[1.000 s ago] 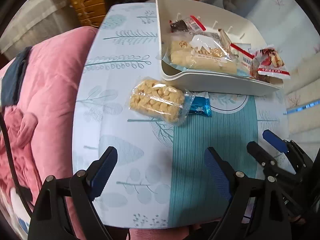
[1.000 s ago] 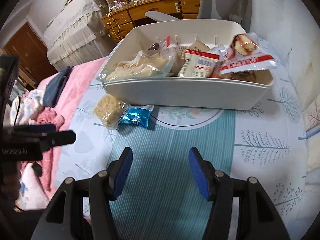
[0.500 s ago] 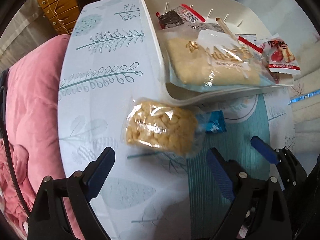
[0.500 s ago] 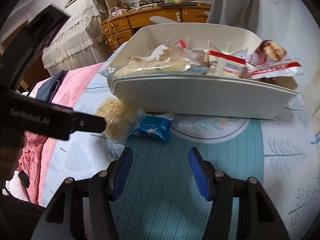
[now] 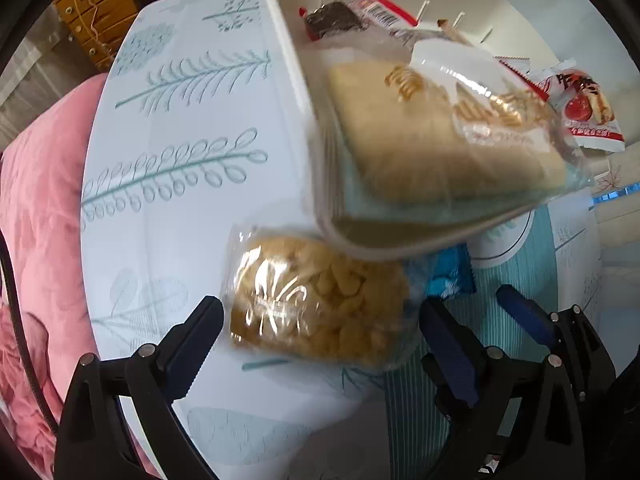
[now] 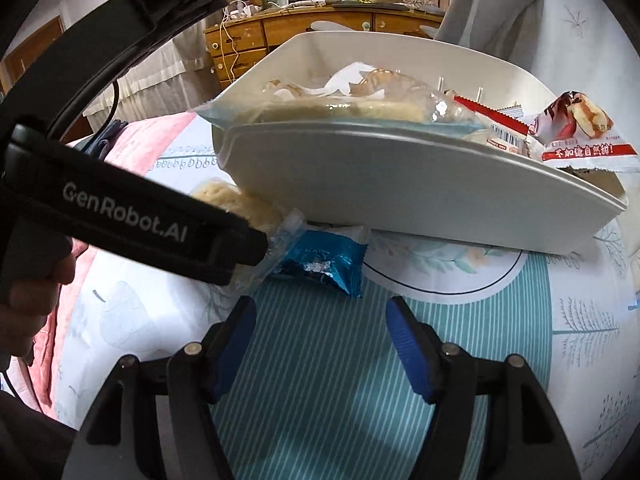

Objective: Organize snacks
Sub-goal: 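Grasp the clear cracker bag with the left tool while the right tool grasps the blue wrapper, then carry the cracker bag and blue wrapper into the tray with both tools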

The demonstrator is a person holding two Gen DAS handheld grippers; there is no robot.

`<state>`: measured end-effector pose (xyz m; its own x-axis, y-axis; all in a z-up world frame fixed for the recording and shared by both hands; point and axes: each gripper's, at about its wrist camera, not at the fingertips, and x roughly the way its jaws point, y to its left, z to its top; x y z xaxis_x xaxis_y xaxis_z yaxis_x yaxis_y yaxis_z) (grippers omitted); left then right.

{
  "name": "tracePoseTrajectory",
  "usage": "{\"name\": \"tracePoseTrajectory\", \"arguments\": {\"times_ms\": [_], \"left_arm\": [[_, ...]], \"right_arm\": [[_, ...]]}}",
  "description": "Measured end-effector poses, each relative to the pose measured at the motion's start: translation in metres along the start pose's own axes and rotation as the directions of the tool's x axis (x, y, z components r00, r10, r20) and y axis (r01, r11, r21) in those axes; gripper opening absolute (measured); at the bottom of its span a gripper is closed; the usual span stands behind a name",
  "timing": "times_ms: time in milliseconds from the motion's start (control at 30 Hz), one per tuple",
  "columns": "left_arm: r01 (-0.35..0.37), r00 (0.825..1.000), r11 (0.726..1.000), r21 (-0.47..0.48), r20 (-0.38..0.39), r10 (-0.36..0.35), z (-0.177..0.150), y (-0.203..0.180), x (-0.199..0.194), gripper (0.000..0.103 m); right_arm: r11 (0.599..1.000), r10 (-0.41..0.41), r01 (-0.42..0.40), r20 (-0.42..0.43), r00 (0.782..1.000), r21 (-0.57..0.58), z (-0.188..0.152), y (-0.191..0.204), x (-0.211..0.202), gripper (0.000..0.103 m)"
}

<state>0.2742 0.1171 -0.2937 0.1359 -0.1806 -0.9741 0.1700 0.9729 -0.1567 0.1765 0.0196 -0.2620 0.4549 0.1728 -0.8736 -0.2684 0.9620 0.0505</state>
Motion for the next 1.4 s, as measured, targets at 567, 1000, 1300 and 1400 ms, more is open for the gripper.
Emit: {"name": "tracePoseTrajectory", "arguments": {"times_ms": [567,1000,1300,1400], "left_arm": [[0.074,0.997,0.994,-0.086,0.032,-0.072,-0.005,0.045,-0.016,0.081],[0.04,0.995,0.976,-0.214,0.094,-0.02,-0.029,0.091,-0.048,0.081],[0.019,0.996,0.971,-0.237,0.089,0.002,-0.039,0.09,-0.062,0.081],[0.022,0.995,0.969,-0.244,0.095,0.001,-0.04,0.087,-0.068,0.081]], "right_arm": [[0.999,-0.041,0.042,0.042,0.998,-0.031,0.011,0.016,0.013,0.068],[0.994,-0.101,0.103,0.083,0.991,-0.019,0.018,0.028,0.026,0.074],[0.997,-0.055,0.053,0.035,0.998,0.05,0.02,0.019,0.033,0.067],[0.998,-0.058,0.058,-0.003,0.998,0.026,0.022,0.022,0.033,0.058]]}}
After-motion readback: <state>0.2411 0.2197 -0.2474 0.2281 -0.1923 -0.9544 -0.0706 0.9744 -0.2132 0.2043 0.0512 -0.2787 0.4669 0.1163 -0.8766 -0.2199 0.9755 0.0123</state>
